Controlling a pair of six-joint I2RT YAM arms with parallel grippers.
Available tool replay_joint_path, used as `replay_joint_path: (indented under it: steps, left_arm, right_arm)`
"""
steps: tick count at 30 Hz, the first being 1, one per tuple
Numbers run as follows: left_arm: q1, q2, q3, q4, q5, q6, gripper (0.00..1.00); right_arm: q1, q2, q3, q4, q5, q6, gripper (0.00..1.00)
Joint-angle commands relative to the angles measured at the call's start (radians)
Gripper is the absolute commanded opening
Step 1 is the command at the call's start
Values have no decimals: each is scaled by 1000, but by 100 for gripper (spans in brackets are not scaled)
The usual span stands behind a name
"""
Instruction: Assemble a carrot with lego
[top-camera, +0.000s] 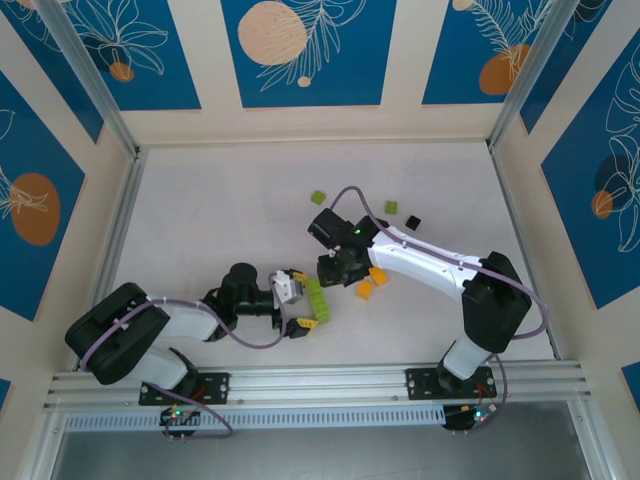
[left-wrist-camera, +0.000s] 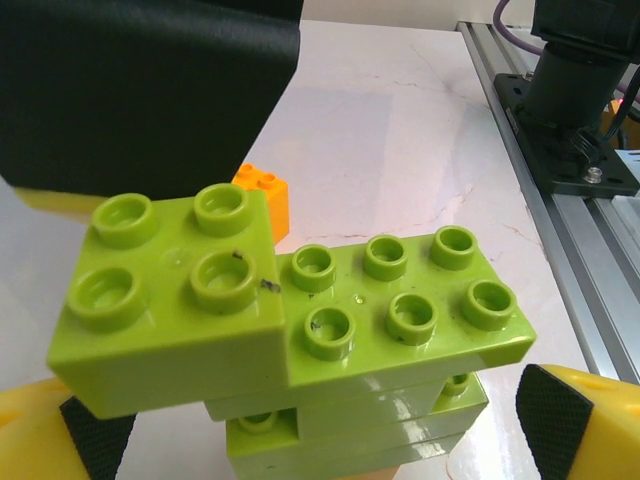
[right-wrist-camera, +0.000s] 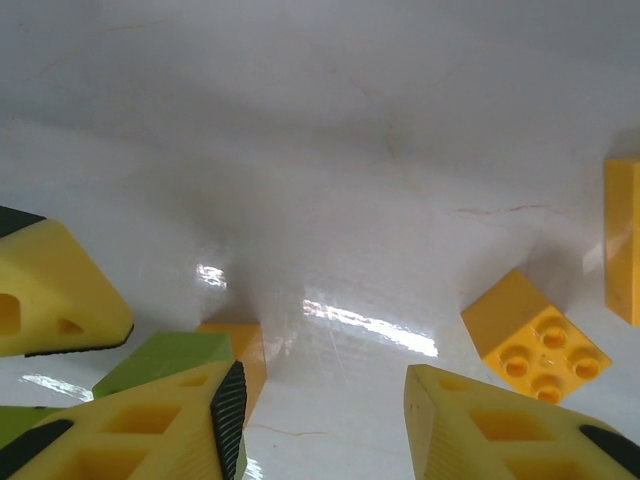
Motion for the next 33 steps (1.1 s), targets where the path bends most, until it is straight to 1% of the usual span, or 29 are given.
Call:
replay_joint_path:
  steps: [1, 10, 19, 23, 25, 26, 29, 31, 33]
  left_arm:
    - [10, 19, 20, 2, 31, 18, 99]
    - [10, 28, 25, 0, 23, 22, 99]
    - [16, 53, 38, 0, 18, 33, 99]
    - [24, 58, 41, 6, 19, 31, 99]
    - [26, 60, 41, 8, 22, 30, 99]
    - [27, 61, 43, 10, 24, 31, 99]
    - [34, 61, 46, 15, 33, 31, 99]
    - [36, 61, 48, 17, 40, 31, 99]
    - [38, 59, 49, 19, 44, 30, 99]
  right_arm:
    - [-3, 13, 33, 25, -35, -33, 47]
    - [9, 38, 66, 81, -113, -113, 47]
    - [24, 54, 106, 69, -184, -169, 48]
    - [27, 50, 119, 38, -181, -191, 48]
    - [22, 43, 129, 13, -138, -194, 49]
    - [10, 42, 137, -13, -102, -191, 51]
    - [-73, 54, 169, -85, -8, -179, 61]
    - [-163, 64, 187, -82, 7, -182, 65]
    - [-253, 93, 215, -57, 6, -188, 66]
